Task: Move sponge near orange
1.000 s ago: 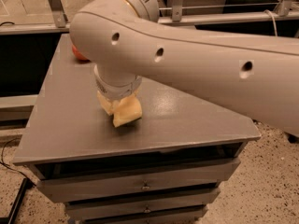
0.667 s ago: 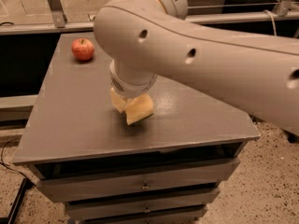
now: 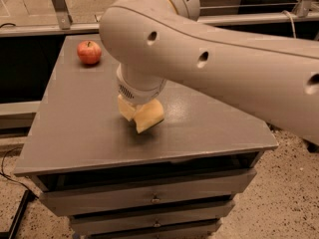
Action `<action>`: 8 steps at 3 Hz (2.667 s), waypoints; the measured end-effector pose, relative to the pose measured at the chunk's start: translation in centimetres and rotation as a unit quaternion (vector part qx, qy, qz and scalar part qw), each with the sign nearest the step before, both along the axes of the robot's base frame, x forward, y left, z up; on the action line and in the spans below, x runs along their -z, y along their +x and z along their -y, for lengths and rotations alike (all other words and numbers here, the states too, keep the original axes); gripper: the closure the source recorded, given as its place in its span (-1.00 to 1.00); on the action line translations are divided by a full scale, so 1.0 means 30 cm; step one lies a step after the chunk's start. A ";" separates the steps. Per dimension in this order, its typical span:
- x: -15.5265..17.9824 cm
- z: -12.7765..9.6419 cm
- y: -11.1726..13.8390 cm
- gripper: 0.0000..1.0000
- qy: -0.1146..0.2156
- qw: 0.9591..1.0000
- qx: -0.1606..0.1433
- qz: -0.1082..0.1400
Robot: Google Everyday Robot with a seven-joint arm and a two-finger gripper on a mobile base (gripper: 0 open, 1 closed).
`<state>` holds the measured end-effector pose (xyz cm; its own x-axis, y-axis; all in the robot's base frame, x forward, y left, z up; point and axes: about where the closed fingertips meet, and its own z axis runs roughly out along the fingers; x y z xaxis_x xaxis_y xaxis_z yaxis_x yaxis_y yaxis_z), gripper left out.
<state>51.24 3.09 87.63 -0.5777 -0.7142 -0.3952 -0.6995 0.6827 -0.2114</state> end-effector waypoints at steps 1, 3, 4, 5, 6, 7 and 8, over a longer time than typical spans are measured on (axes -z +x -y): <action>-0.023 0.088 0.041 1.00 -0.015 1.000 0.004 0.013; -0.092 0.447 0.221 1.00 0.008 0.999 0.013 0.028; -0.098 0.599 0.299 1.00 0.020 1.000 -0.002 0.022; -0.083 0.680 0.381 1.00 0.028 0.999 -0.031 0.010; -0.056 0.737 0.456 1.00 0.030 0.998 -0.050 -0.003; -0.027 0.776 0.506 1.00 0.033 0.997 -0.061 -0.013; 0.027 0.800 0.574 0.97 0.041 0.997 -0.068 -0.019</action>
Offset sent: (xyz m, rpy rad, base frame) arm 0.0779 -0.1614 0.0349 -0.0202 -0.0864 -0.0013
